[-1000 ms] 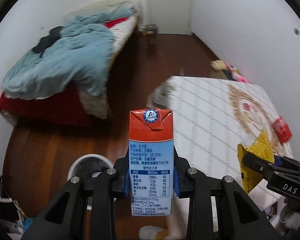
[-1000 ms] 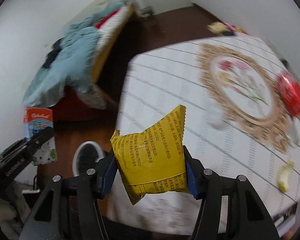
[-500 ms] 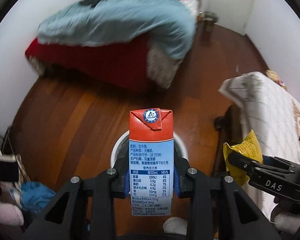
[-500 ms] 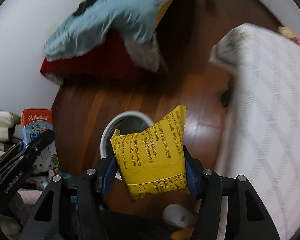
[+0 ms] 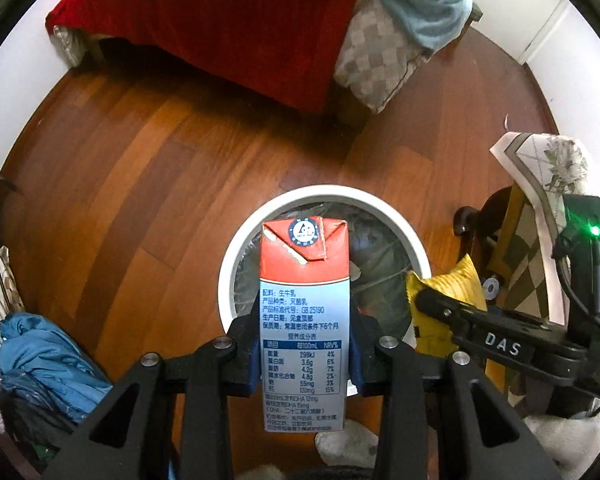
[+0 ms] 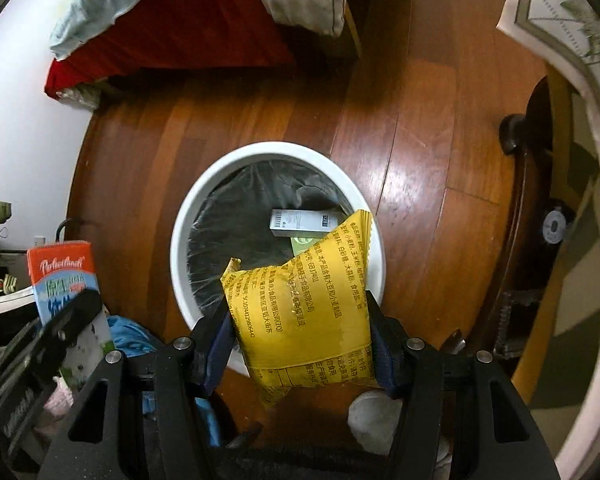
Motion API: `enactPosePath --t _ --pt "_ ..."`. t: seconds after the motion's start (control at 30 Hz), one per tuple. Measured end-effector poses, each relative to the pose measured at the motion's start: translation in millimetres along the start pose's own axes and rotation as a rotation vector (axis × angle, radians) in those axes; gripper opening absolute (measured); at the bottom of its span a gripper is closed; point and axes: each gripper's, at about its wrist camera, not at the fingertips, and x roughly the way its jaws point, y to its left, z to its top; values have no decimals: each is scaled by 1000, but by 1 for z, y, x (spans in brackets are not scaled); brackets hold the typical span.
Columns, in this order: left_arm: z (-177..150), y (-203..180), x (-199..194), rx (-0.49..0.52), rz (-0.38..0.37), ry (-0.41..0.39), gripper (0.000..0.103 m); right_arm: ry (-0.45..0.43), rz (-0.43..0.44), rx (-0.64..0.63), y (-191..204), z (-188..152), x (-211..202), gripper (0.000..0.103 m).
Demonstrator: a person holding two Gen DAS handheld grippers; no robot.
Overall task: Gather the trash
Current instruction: 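Carry the carton and bag over the bin and open both tools to drop them, then raise both tools away from the bin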
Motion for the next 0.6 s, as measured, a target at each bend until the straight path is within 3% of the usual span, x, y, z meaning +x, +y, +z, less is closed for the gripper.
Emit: enactPosePath --t 0.03,0.07,0.1,0.17,0.2,0.27,0.37,0.6 --pt "1 0 2 -2 5 6 32 10 5 -1 1 1 5 61" --pt "2 0 2 -3 8 3 38 23 14 4 1 3 10 64" --pt "2 2 2 -13 17 -1 59 28 24 8 2 5 13 64" --pt "3 7 -1 -28 22 -16 86 33 28 3 2 9 18 72" --pt "2 9 -2 -34 32 -24 88 28 20 -2 2 9 18 77" --pt "1 13 -3 -31 59 -24 90 23 11 -10 3 11 17 97" --pt "-4 18 -5 -32 90 -31 98 11 -43 -39 6 8 10 99" --pt "-18 22 -17 -52 115 -49 98 -47 -183 -155 16 -13 -15 99"
